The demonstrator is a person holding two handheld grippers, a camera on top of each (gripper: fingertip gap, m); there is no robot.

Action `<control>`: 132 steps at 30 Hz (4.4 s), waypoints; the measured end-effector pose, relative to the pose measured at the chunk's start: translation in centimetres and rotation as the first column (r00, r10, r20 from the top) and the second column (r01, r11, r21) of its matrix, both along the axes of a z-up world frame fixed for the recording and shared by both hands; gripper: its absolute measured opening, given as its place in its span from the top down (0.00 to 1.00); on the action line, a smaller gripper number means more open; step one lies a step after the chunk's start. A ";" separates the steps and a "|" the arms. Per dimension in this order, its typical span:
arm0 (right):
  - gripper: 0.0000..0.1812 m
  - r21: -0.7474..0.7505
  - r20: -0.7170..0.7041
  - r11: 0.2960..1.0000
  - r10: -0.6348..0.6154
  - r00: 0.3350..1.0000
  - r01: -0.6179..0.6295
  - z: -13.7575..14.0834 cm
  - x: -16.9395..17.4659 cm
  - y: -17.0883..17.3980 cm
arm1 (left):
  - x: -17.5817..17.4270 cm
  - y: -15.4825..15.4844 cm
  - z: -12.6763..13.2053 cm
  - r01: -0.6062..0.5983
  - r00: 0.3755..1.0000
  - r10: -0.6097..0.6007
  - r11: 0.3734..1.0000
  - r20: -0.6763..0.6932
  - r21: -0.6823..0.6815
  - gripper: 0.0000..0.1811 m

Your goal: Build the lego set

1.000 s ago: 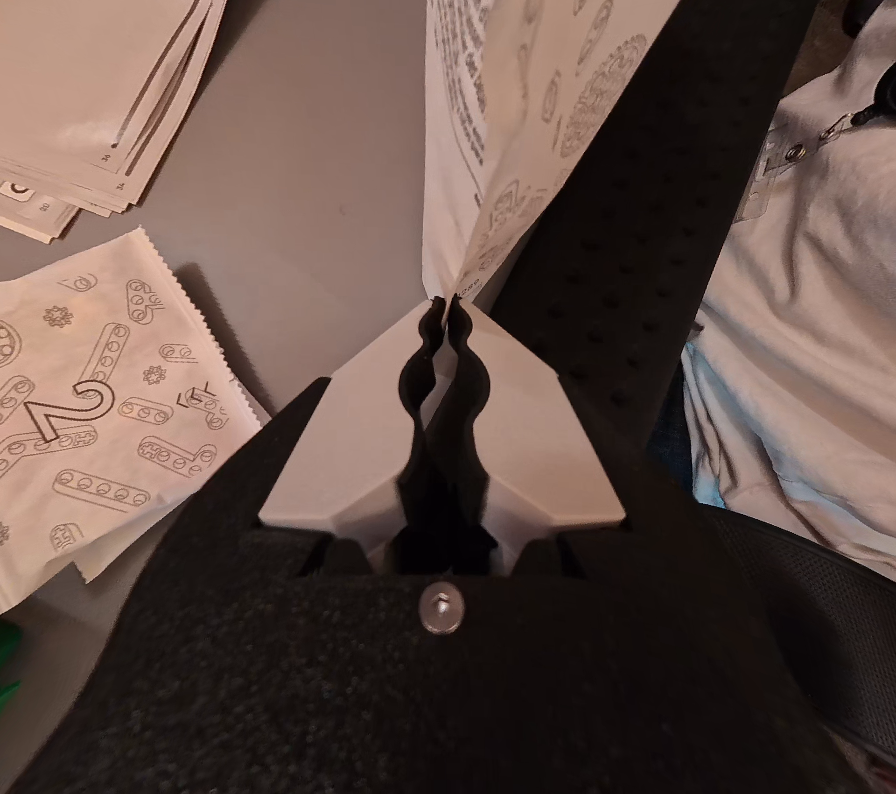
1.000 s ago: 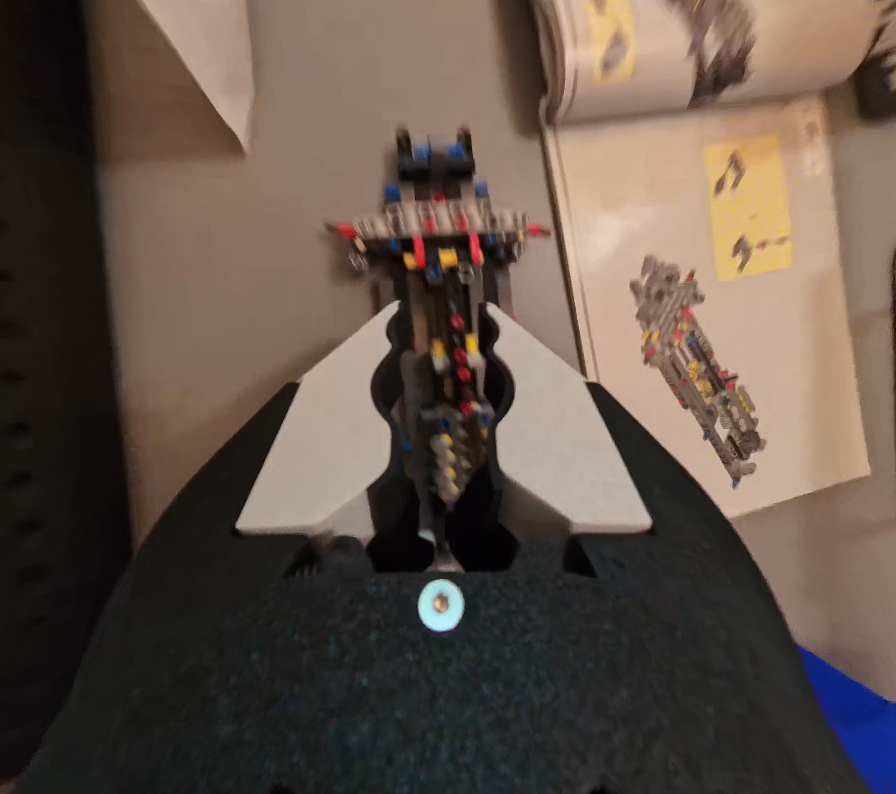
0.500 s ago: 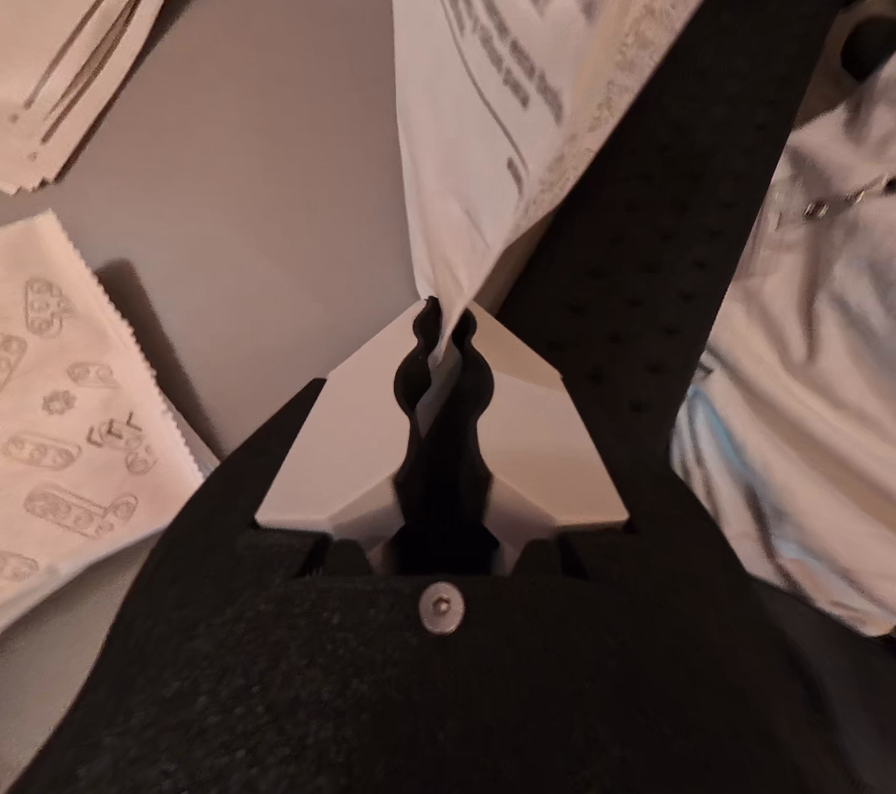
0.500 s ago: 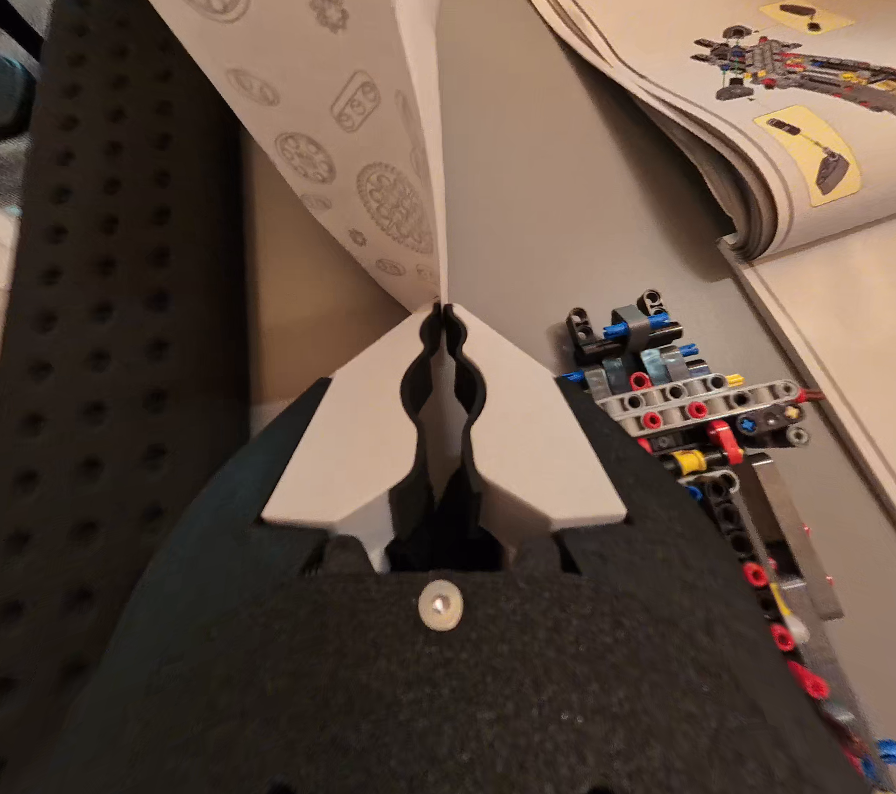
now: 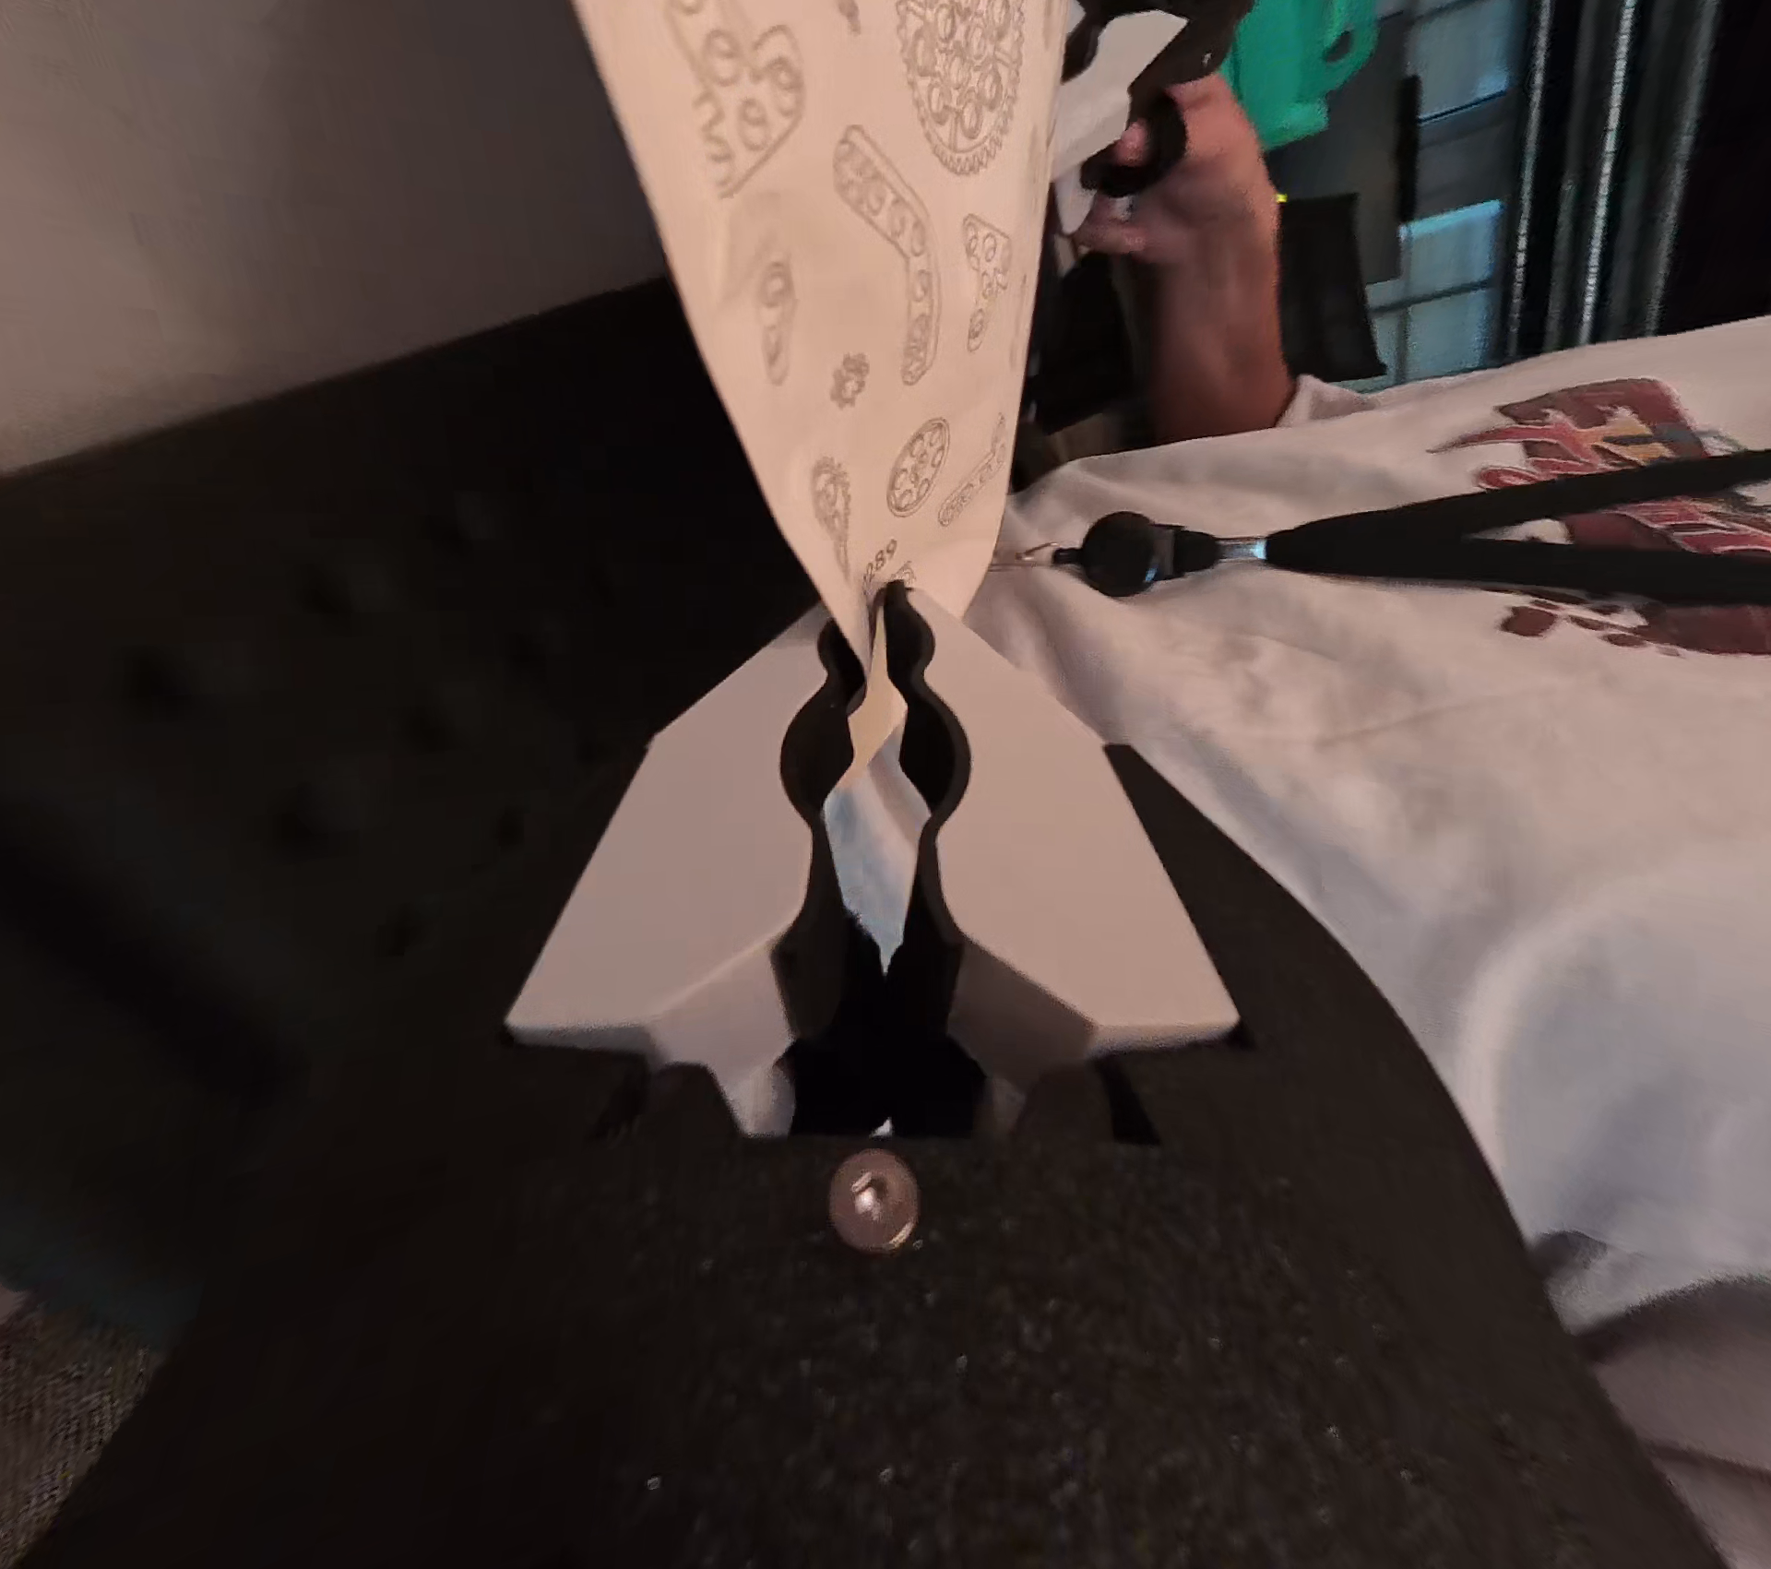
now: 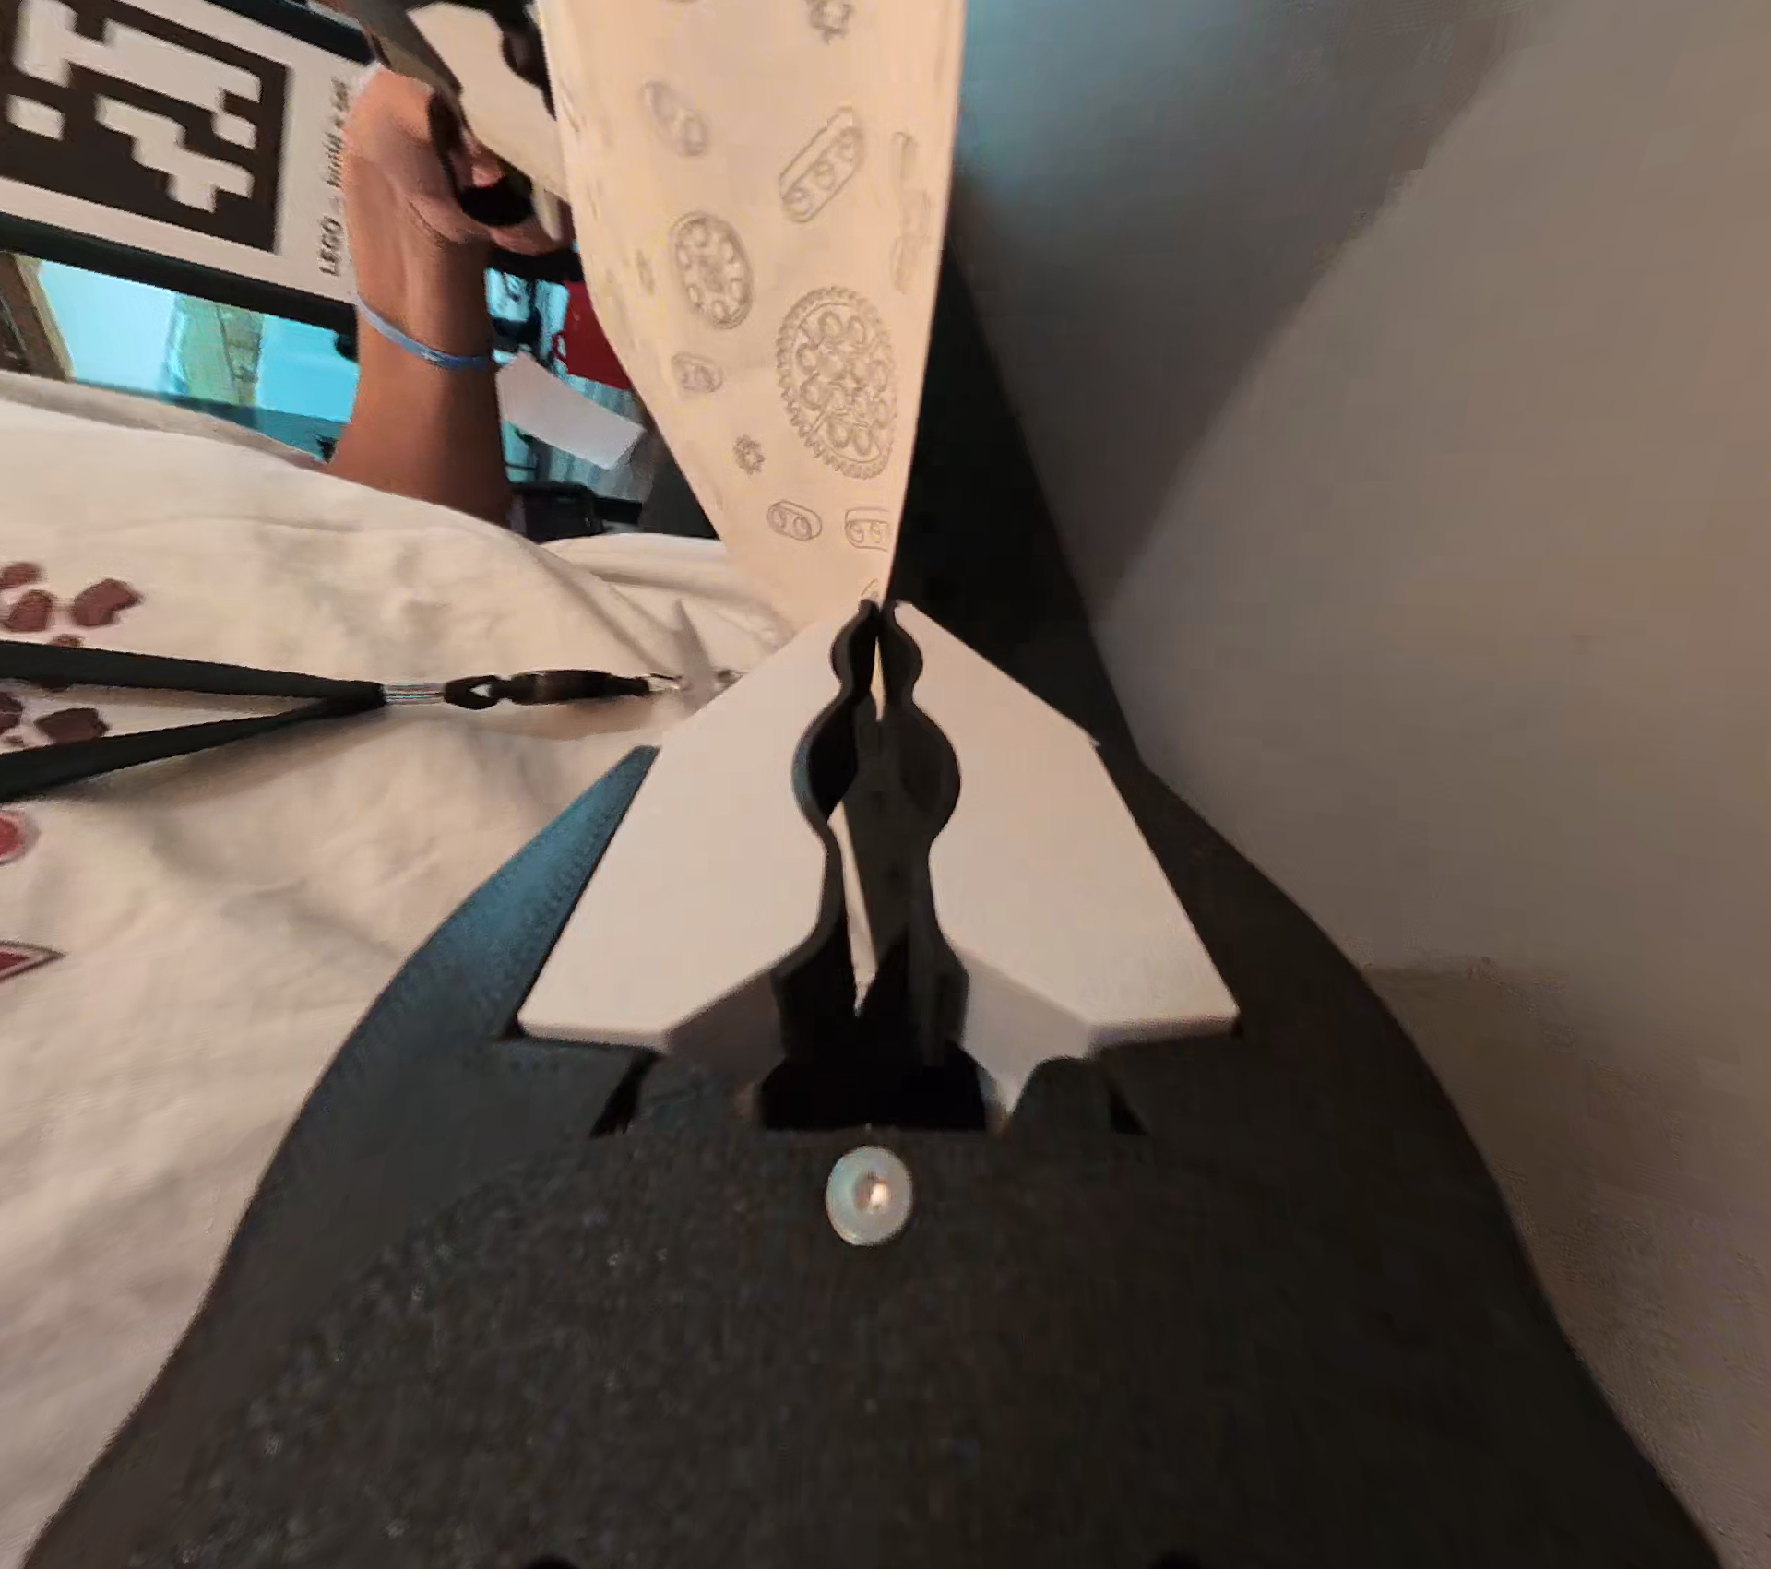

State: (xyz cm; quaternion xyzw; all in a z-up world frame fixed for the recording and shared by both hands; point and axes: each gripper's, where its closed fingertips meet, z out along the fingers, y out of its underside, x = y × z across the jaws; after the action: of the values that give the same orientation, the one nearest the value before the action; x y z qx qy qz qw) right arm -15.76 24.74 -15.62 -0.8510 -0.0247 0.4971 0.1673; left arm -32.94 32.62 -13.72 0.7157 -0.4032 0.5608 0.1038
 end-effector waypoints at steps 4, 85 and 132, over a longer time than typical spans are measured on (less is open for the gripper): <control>1.00 0.039 0.091 0.998 0.039 0.995 -0.043 -1.7 -0.4 0.3 | -0.4 0.4 -2.4 -0.001 0.996 0.010 0.994 -0.087 0.105 0.94; 1.00 0.313 0.891 0.728 -0.003 0.454 -0.610 10.6 4.5 7.4 | 1.2 8.1 8.7 0.253 0.949 -0.130 -0.230 -0.287 0.940 1.00; 1.00 0.284 0.767 0.765 0.181 0.616 -0.578 21.8 6.9 11.5 | 4.2 13.2 19.7 0.170 0.953 -0.239 -0.084 -0.186 0.982 1.00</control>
State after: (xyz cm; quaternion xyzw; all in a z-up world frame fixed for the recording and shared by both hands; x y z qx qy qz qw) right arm -8.89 36.20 6.16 -0.8704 -0.4029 0.1359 0.2482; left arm -28.76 45.87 5.96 0.4842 -0.7876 0.0901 -0.3702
